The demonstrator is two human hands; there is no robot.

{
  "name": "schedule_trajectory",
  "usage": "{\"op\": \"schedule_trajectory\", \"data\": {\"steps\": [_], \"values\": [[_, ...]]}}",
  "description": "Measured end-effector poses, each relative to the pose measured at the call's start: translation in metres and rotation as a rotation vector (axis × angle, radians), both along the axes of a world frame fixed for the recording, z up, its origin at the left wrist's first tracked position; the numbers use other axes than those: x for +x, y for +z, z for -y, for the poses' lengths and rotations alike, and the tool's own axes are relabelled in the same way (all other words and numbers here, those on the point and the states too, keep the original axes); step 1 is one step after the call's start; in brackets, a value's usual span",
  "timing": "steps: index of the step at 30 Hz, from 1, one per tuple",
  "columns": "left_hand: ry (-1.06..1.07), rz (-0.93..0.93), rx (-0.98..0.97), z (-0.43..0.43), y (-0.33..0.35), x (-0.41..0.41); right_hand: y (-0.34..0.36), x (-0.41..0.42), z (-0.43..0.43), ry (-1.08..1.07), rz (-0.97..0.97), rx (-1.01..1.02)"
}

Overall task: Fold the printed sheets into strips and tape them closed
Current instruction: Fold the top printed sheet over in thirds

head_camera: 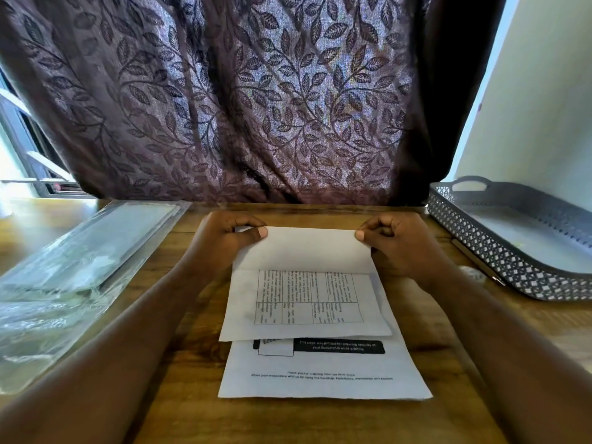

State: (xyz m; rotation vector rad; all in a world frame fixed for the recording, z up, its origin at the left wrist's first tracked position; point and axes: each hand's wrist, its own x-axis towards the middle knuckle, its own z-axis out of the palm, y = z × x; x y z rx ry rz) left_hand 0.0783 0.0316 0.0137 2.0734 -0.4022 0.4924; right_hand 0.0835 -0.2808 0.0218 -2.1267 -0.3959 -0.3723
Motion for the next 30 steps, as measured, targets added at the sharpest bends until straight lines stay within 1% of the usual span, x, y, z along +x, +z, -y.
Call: {"op": "schedule_trajectory", "data": {"steps": [3,5,10,13,17,21,24,30], "values": [[0.017,-0.006,0.025,-0.002,-0.001,0.002,0.000,-0.002,0.001,0.015,-0.004,0.085],[0.039,0.030,0.089,0.000,-0.001,0.001,0.002,-0.004,-0.002,0.021,0.035,0.099],[0.141,0.302,0.346,0.022,0.007,-0.008,0.006,-0.011,-0.020,0.037,0.129,0.050],[0.074,0.332,0.404,0.045,0.009,-0.017,0.006,-0.018,-0.034,0.056,0.193,-0.003],[-0.012,0.381,0.455,0.068,0.009,-0.024,0.002,-0.025,-0.044,0.103,0.239,-0.021],[0.063,0.382,0.465,0.067,0.009,-0.023,0.001,-0.024,-0.044,0.109,0.246,-0.034],[0.099,0.349,0.470,0.062,0.010,-0.023,-0.001,-0.023,-0.043,0.103,0.245,-0.054],[0.143,0.238,0.438,0.045,0.009,-0.019,-0.003,-0.018,-0.034,0.069,0.171,0.057]]}}
